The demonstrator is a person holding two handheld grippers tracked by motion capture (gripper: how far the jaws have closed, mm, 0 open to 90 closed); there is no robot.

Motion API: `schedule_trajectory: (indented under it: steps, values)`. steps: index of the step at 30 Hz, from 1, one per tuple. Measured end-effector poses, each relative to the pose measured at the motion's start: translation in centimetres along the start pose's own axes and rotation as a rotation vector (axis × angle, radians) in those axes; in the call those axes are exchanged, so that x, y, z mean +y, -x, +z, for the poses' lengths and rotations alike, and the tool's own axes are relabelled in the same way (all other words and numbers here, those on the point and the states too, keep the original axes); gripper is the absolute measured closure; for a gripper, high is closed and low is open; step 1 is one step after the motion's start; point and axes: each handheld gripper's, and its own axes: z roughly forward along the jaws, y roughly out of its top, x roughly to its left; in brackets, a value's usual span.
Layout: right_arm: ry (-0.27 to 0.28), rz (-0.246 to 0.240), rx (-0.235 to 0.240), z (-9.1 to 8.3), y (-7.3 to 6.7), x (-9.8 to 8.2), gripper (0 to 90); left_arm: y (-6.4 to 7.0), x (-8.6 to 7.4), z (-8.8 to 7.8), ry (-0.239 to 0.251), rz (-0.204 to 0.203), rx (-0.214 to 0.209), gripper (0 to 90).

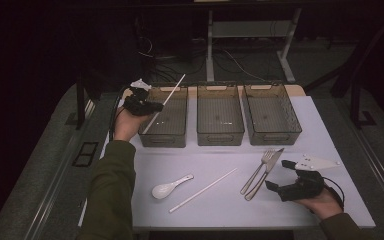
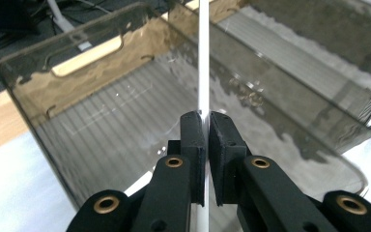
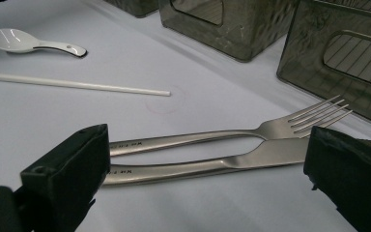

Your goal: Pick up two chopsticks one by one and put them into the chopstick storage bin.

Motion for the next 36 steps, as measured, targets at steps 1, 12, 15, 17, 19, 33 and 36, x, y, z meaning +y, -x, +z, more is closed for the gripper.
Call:
schedule_trajectory:
  steps: [1, 12, 15, 17, 19, 33, 36]
  values:
    - [-0.002, -0.003, -0.001, 0.1, 0.0, 0.0, 2.5, -0.1, -0.1, 0.0, -0.010, -0.001, 0.003, 84.2]
    - [-0.003, -0.003, -0.001, 0.1, 0.0, 0.0, 2.5, -0.4, -1.2, 1.4, -0.060, -0.043, 0.012, 84.2]
    - [-0.002, -0.001, -0.001, 0.1, 0.0, 0.0, 2.5, -0.2, -1.3, 1.8, -0.077, -0.047, 0.019, 84.2]
    - [-0.003, -0.002, 0.000, 0.1, 0.0, 0.0, 2.5, -0.2, -1.3, 2.1, -0.094, -0.041, 0.026, 84.2]
    - [-0.004, 0.000, 0.000, 0.1, 0.0, 0.0, 2.5, -0.1, -1.3, 2.3, -0.101, -0.046, 0.023, 84.2]
    - [-0.005, 0.002, 0.002, 0.0, 0.0, 0.0, 2.5, 0.3, -1.3, 4.1, -0.195, -0.063, 0.073, 84.1]
    - [-0.004, 0.001, 0.003, 0.0, 0.0, 0.0, 2.5, 0.3, -1.1, 4.3, -0.232, -0.032, 0.080, 84.0]
